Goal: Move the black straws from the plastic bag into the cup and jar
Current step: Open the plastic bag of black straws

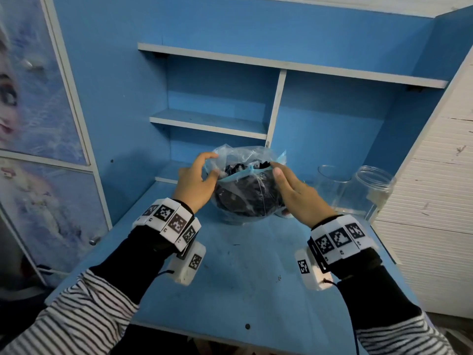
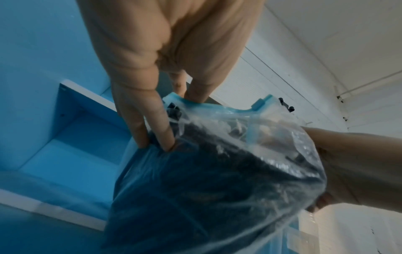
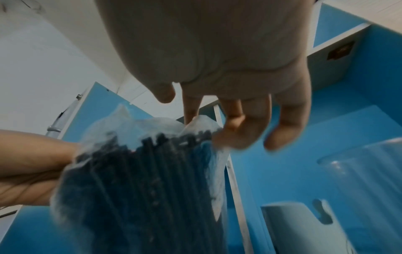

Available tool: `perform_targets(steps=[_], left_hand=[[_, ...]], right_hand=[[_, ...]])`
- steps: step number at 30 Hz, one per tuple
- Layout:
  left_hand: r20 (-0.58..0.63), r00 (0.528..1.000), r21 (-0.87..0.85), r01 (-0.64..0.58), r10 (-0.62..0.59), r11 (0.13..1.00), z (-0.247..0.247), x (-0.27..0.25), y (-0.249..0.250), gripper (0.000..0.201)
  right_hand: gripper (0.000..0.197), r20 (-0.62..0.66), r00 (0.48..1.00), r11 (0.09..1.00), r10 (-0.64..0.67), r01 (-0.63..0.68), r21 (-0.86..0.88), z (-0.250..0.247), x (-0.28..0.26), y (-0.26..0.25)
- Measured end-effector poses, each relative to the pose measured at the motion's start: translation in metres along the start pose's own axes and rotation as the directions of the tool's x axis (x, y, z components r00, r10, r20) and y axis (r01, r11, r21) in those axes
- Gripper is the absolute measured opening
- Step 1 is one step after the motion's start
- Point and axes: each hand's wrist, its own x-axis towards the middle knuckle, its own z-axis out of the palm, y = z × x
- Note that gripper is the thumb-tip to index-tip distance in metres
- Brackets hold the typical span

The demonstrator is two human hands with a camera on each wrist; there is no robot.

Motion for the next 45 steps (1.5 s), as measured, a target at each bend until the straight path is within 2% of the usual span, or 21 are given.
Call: perform_targets(steps=[2,6,8,10,15,18,21,24,25,27,29,30,33,35,37,39,41,43,45], left_hand=[[-0.047,0.999,-0.060,0.012,-0.015,0.998,0.003,-0.003,0.000,0.021],[-0.085,0.995,-0.189,0.031,-0.048,0.981,0.002,-0.004,0.007,0.009],[-0.077,0.994,-0.243,0.055,-0.076,0.968,0.001,-0.001,0.013,0.007],[-0.083,0.993,-0.262,0.055,-0.080,0.963,0.000,0.004,0.017,0.009],[-0.056,0.994,-0.131,0.084,-0.092,0.988,0.001,0.008,0.020,0.004],[-0.024,0.996,-0.038,0.090,-0.091,0.995,-0.002,0.007,0.017,0.013],[0.018,0.992,0.028,0.127,-0.127,0.992,-0.007,0.004,0.017,0.019],[0.113,0.956,-0.055,0.280,-0.272,0.959,-0.011,-0.001,0.021,0.024],[0.143,0.942,-0.114,0.321,-0.304,0.940,-0.012,-0.002,0.022,0.023],[0.186,0.924,-0.228,0.372,-0.334,0.900,-0.013,-0.003,0.026,0.021],[0.204,0.917,-0.333,0.393,-0.342,0.857,-0.013,-0.004,0.031,0.026],[0.204,0.919,-0.366,0.392,-0.338,0.844,-0.013,-0.003,0.032,0.030],[0.182,0.934,-0.434,0.357,-0.308,0.827,-0.011,-0.002,0.043,0.033],[0.158,0.946,-0.479,0.324,-0.283,0.816,-0.010,-0.002,0.051,0.031],[0.145,0.951,-0.520,0.309,-0.274,0.797,-0.008,-0.003,0.057,0.033],[0.168,0.945,-0.512,0.328,-0.281,0.794,-0.004,-0.005,0.059,0.040],[0.234,0.922,-0.437,0.384,-0.310,0.813,0.001,-0.007,0.057,0.055],[0.289,0.896,-0.331,0.423,-0.336,0.843,0.004,-0.011,0.054,0.069],[0.305,0.891,-0.315,0.428,-0.337,0.847,0.004,-0.014,0.052,0.074]], right_hand=[[0.040,0.005,1.000,0.988,-0.023,0.022,0.154,0.007,-0.004,-0.006],[0.035,-0.079,0.997,0.956,0.003,0.020,0.293,0.013,0.002,-0.011],[0.042,-0.110,0.993,0.949,0.030,0.006,0.315,0.012,0.008,-0.012],[0.043,-0.130,0.991,0.970,0.025,0.007,0.243,0.010,0.013,-0.013],[0.010,-0.125,0.992,0.975,-0.023,0.050,0.218,0.012,0.015,-0.017],[0.012,-0.076,0.996,0.955,-0.042,0.062,0.289,0.018,0.013,-0.018],[0.015,-0.064,0.998,0.933,0.002,0.021,0.361,0.023,0.014,-0.019],[0.003,-0.095,0.995,0.939,-0.020,0.051,0.341,0.026,0.015,-0.018],[0.006,-0.099,0.995,0.954,-0.034,0.062,0.294,0.026,0.015,-0.018],[0.027,-0.117,0.993,0.979,-0.031,0.054,0.195,0.025,0.015,-0.019],[0.041,-0.154,0.988,0.981,0.006,0.024,0.192,0.025,0.017,-0.018],[0.039,-0.157,0.987,0.975,0.032,0.004,0.221,0.026,0.019,-0.018],[0.013,-0.093,0.989,0.938,0.117,-0.080,0.337,0.025,0.022,-0.019],[0.025,-0.015,0.987,0.869,0.158,-0.131,0.477,0.021,0.024,-0.021],[0.042,0.008,0.984,0.767,0.178,-0.144,0.625,0.019,0.023,-0.024],[0.060,0.017,0.984,0.712,0.179,-0.142,0.687,0.021,0.019,-0.026],[0.072,0.040,0.985,0.718,0.165,-0.148,0.680,0.026,0.015,-0.026],[0.069,0.081,0.987,0.719,0.138,-0.156,0.678,0.031,0.011,-0.024],[0.064,0.093,0.989,0.756,0.113,-0.146,0.639,0.034,0.009,-0.020]])
